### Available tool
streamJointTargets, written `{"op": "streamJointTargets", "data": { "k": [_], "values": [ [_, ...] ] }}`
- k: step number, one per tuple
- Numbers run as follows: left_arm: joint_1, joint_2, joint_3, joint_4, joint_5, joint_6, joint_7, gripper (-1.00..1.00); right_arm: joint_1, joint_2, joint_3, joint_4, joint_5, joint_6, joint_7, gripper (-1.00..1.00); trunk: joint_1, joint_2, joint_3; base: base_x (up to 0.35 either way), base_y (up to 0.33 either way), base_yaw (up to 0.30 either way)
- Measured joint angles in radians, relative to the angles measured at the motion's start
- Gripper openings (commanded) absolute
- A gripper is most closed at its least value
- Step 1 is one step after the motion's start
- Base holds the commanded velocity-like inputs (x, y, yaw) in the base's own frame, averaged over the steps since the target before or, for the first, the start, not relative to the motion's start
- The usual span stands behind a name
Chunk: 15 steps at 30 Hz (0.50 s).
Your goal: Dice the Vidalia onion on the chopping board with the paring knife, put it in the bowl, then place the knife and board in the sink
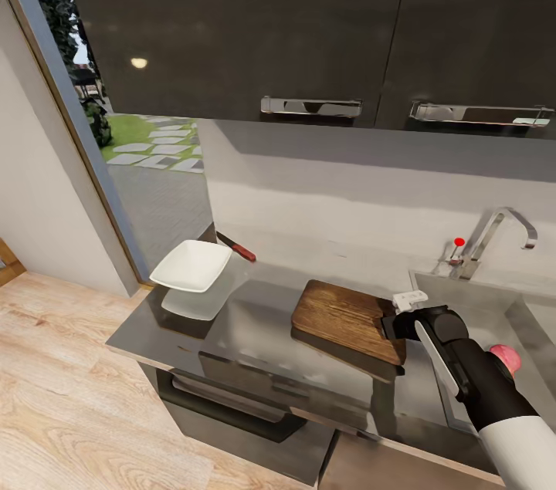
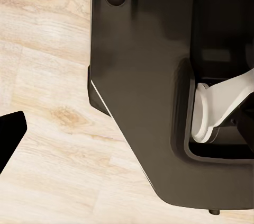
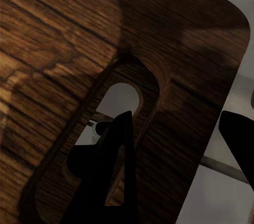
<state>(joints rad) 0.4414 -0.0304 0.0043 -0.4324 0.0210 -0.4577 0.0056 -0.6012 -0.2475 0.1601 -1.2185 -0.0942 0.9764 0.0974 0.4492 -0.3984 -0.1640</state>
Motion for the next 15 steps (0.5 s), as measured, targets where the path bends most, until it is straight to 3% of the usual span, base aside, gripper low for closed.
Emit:
{"op": "streamJointTargets", "data": {
  "k": [15],
  "values": [
    [0.0, 0.0, 0.0, 0.0, 0.0, 0.0, 0.0, 1.0, 0.0, 0.0, 0.002, 0.006, -0.022, 0.0, -0.001, -1.0, 0.0, 0.0, 0.0, 0.0, -0.018, 0.0]
  ]
}}
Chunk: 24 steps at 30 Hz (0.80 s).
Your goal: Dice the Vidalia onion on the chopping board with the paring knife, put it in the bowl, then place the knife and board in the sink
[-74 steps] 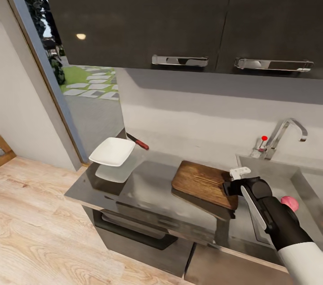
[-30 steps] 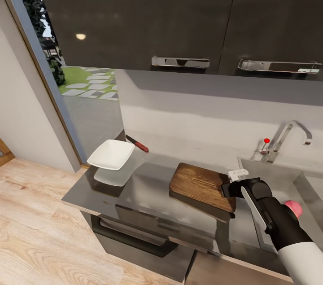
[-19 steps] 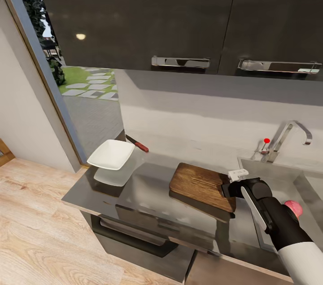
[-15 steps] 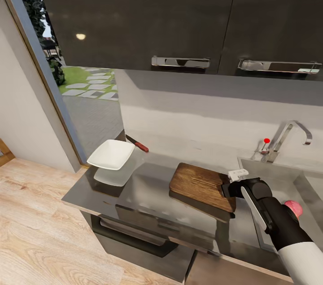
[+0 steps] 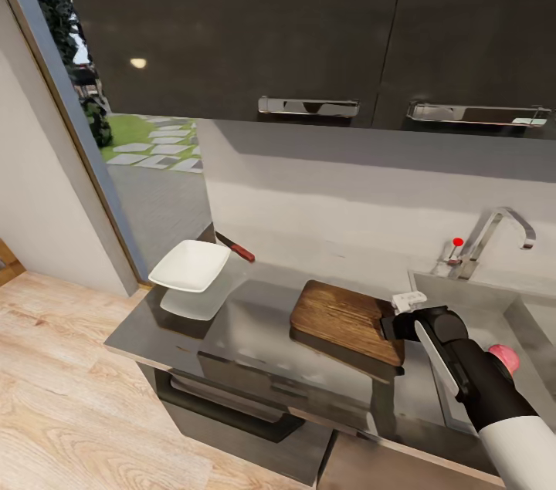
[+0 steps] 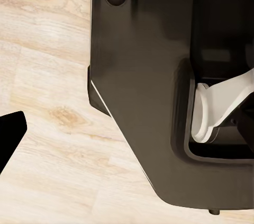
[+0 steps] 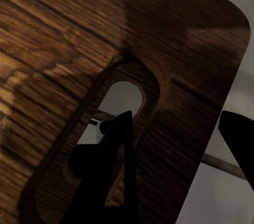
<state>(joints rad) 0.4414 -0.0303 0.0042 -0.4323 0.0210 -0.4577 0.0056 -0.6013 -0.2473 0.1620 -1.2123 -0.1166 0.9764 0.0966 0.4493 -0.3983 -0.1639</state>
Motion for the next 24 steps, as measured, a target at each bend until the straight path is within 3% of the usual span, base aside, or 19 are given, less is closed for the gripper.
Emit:
{"op": "streamJointTargets", "data": {
  "k": [4, 5, 24],
  "values": [
    [0.0, -0.003, 0.0, 0.0, 0.0, 0.0, 0.0, 1.0, 0.0, 0.0, -0.001, -0.003, 0.022, 0.0, 0.016, -1.0, 0.0, 0.0, 0.0, 0.0, -0.001, 0.0],
    [0.0, -0.006, 0.0, 0.0, 0.0, 0.0, 0.0, 1.0, 0.0, -0.001, -0.001, -0.004, 0.027, 0.0, 0.022, 1.0, 0.0, 0.0, 0.0, 0.0, 0.0, 0.0],
    [0.0, -0.013, -0.001, 0.0, 0.0, 0.0, 0.0, 1.0, 0.001, -0.001, -0.003, -0.013, 0.025, 0.0, 0.05, 1.0, 0.0, 0.0, 0.0, 0.0, 0.0, 0.0]
  ]
}}
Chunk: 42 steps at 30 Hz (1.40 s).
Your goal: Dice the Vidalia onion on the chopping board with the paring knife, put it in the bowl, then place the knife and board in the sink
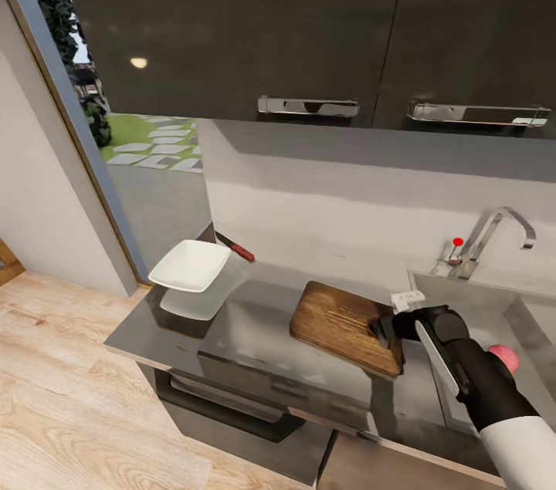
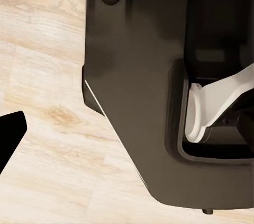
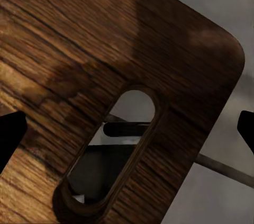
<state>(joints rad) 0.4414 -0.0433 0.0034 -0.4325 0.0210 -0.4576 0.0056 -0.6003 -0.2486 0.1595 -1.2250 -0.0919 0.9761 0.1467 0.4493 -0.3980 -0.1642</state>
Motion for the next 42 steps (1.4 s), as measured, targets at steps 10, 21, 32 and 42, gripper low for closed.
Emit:
{"op": "streamJointTargets", "data": {
  "k": [10, 21, 32, 42],
  "values": [
    [0.0, 0.001, 0.0, 0.0, 0.0, 0.0, 0.0, 1.0, 0.0, -0.011, -0.027, -0.143, 0.006, 0.001, 0.043, 1.0, 0.001, 0.0, 0.0, -0.143, 0.0, 0.0],
    [0.0, 0.001, -0.001, 0.0, 0.0, 0.0, 0.0, 1.0, 0.0, -0.008, -0.076, -0.186, 0.008, 0.0, 0.045, 1.0, 0.001, 0.0, 0.0, -0.317, 0.0, 0.0],
    [0.0, 0.001, 0.0, 0.0, 0.0, 0.0, 0.0, 1.0, 0.001, -0.007, -0.079, -0.189, 0.008, -0.003, 0.046, 1.0, 0.001, 0.0, 0.0, -0.335, 0.0, 0.0],
    [0.0, 0.001, 0.001, 0.001, 0.001, 0.0, 0.001, 1.0, 0.009, -0.005, -0.079, -0.19, 0.006, -0.13, 0.054, 1.0, 0.001, 0.0, 0.0, -0.335, 0.0, 0.0]
  ]
}}
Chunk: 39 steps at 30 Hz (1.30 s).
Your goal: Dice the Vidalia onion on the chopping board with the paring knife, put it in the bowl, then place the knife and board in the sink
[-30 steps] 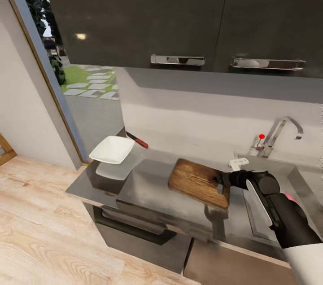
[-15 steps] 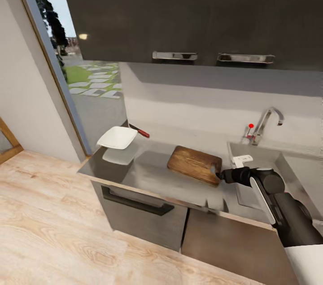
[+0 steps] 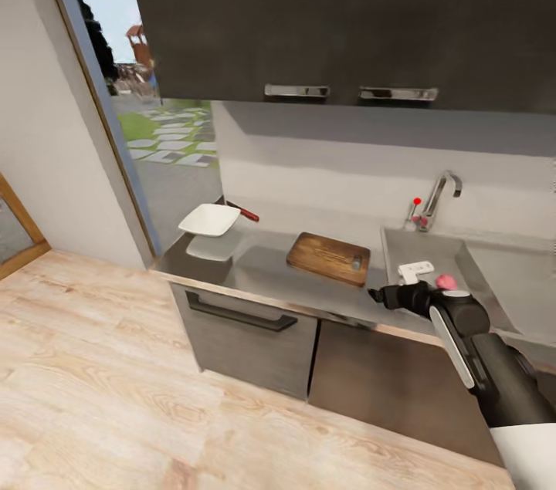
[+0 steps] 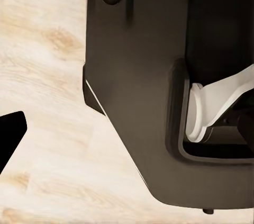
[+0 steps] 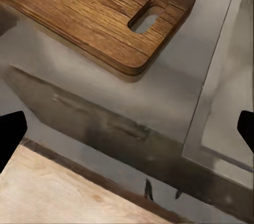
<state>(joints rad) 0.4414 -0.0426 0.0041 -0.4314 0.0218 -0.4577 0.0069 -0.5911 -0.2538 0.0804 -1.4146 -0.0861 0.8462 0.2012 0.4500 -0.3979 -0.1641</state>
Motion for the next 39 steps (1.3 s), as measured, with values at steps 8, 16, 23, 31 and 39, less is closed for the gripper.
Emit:
{"op": "streamJointTargets", "data": {
  "k": [8, 16, 23, 31, 39],
  "values": [
    [0.0, 0.0, 0.0, -0.001, -0.001, 0.0, 0.0, 1.0, 0.029, 0.001, 0.001, 0.0, -0.004, -0.118, 0.004, 1.0, 0.0, 0.0, 0.0, -0.174, 0.0, 0.0],
    [0.0, 0.002, 0.0, -0.005, -0.004, 0.0, 0.001, 1.0, 0.104, 0.01, 0.001, 0.0, -0.007, -0.226, 0.003, 1.0, -0.001, 0.0, 0.0, -0.012, 0.0, 0.0],
    [-0.011, 0.003, 0.0, -0.007, -0.006, 0.0, 0.004, 1.0, 0.194, 0.014, 0.001, 0.0, -0.007, -0.319, 0.002, 1.0, -0.001, 0.0, 0.0, 0.0, 0.0, 0.0],
    [-0.042, 0.003, 0.0, -0.009, -0.006, 0.0, 0.006, 1.0, 0.312, 0.015, 0.001, 0.0, -0.007, -0.439, 0.0, 1.0, -0.001, 0.0, 0.0, 0.0, 0.0, 0.0],
    [-0.124, 0.007, 0.0, -0.01, -0.006, 0.0, 0.007, 1.0, 0.482, 0.018, 0.001, 0.0, -0.007, -0.594, -0.006, 1.0, -0.001, 0.0, 0.0, 0.0, 0.0, 0.0]
  ]
}}
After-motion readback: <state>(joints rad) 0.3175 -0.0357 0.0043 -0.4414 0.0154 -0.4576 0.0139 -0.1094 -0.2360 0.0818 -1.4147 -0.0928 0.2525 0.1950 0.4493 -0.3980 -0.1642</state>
